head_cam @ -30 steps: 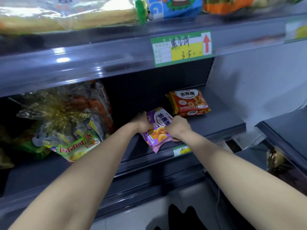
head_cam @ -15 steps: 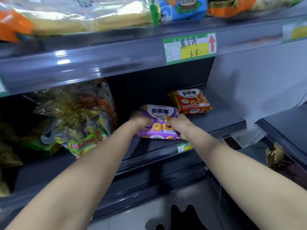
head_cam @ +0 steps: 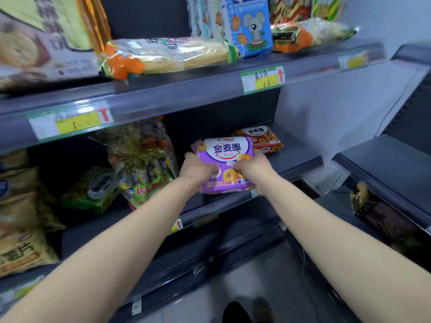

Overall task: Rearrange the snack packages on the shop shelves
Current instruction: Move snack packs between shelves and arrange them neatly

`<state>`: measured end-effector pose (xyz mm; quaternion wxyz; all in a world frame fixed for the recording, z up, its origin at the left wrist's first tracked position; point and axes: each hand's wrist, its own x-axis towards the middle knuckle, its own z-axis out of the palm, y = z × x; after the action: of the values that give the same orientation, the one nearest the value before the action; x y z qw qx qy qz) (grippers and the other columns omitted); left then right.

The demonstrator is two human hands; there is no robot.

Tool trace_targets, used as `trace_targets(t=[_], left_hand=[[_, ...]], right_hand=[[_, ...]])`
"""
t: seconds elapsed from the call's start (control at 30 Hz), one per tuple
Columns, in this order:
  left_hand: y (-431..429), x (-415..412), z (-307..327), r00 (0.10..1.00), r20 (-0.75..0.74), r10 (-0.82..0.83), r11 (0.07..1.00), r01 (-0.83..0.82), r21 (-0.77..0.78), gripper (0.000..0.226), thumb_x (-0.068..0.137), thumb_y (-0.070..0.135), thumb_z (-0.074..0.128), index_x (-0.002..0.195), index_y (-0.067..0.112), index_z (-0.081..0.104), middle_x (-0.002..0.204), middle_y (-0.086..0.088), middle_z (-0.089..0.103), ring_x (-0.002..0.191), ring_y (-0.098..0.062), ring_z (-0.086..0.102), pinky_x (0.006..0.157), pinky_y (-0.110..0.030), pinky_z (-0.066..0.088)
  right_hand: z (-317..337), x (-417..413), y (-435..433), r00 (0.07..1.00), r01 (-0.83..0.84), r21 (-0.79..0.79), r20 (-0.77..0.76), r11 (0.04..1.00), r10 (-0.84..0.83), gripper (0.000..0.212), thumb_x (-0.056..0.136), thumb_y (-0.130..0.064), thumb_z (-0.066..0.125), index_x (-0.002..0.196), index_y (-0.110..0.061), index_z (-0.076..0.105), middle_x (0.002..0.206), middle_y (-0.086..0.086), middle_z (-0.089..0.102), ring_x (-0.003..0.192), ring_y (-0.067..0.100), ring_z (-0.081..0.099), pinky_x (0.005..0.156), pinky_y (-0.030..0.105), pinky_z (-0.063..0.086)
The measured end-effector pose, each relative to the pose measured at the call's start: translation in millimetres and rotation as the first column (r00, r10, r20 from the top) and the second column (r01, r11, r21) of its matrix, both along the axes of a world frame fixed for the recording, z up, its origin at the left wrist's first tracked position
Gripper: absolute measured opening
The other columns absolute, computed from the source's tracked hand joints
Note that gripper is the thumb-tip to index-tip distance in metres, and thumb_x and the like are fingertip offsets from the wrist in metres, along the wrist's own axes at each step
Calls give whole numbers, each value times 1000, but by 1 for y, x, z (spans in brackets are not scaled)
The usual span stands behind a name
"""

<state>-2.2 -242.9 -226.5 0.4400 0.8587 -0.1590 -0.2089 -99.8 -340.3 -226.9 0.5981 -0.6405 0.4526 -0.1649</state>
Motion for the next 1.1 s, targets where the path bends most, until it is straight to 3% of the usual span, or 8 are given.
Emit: trace_targets(t=[0.1, 0.23, 0.37, 0.53, 0.67, 0.83, 0.97, 1.1], left_hand=[[17, -13, 12, 1000, -11, -1, 1000, 1, -2, 61, 75, 20, 75, 123, 5, 40, 116, -12, 58, 99, -28, 61, 76, -34, 52], [35, -32, 24, 1000, -15, 10, 998, -11, -68, 61, 76, 20, 74, 123, 5, 39, 116, -11, 59, 102, -28, 61, 84, -42, 54], [56, -52, 37, 997, 28, 75, 989, -71, -132, 62, 76, 22, 74, 124, 5, 38, 116, -8, 59, 102, -23, 60, 77, -31, 50], [93, -77, 58, 983, 96, 155, 984, -145, -102, 63, 74, 27, 76, 121, 5, 41, 111, -3, 57, 99, -22, 60, 75, -30, 48], [128, -93, 77, 964, 136, 228, 973, -220, -76, 64, 72, 30, 77, 120, 5, 42, 112, -6, 61, 96, -22, 62, 82, -36, 53], [176, -111, 113, 908, 220, 358, 934, -348, -84, 66, 73, 36, 76, 120, 6, 40, 108, -6, 60, 97, -24, 63, 83, -40, 54], [221, -117, 154, 796, 337, 503, 864, -460, -204, 64, 73, 38, 75, 116, 7, 40, 101, 0, 53, 99, -21, 59, 80, -33, 50], [261, -118, 183, 742, 340, 578, 812, -479, -334, 57, 76, 35, 74, 109, 15, 33, 109, -5, 57, 100, -26, 62, 86, -46, 54]], right_hand=[[12, -13, 17, 1000, 1, -62, -26, 998, -3, 51, 81, -12, 68, 126, -14, 43, 115, 8, 61, 95, 26, 64, 82, 42, 57], [25, -32, 31, 997, -51, -165, -63, 985, 41, 52, 81, -17, 68, 127, -14, 42, 118, 7, 59, 98, 24, 63, 83, 43, 57], [43, -45, 46, 990, -137, -243, -69, 960, 124, 54, 81, -19, 69, 127, -15, 42, 120, 6, 58, 97, 22, 63, 81, 42, 57], [62, -62, 73, 965, -259, -347, -63, 902, 253, 51, 78, -17, 66, 124, -8, 46, 121, 9, 58, 102, 25, 62, 85, 44, 55], [80, -70, 96, 931, -356, -393, -68, 848, 359, 54, 80, -22, 69, 125, -8, 42, 122, 9, 56, 102, 24, 62, 84, 43, 55], [112, -68, 134, 866, -444, -421, 26, 791, 500, 53, 79, -27, 71, 122, -16, 42, 117, 4, 57, 95, 19, 64, 75, 39, 58], [153, -58, 174, 783, -464, -482, 169, 743, 599, 58, 76, -26, 69, 126, -15, 42, 124, 6, 55, 105, 25, 61, 87, 45, 54], [182, -46, 213, 691, -484, -521, 266, 703, 672, 54, 81, -25, 67, 127, -17, 40, 124, 4, 55, 108, 24, 60, 87, 43, 54]])
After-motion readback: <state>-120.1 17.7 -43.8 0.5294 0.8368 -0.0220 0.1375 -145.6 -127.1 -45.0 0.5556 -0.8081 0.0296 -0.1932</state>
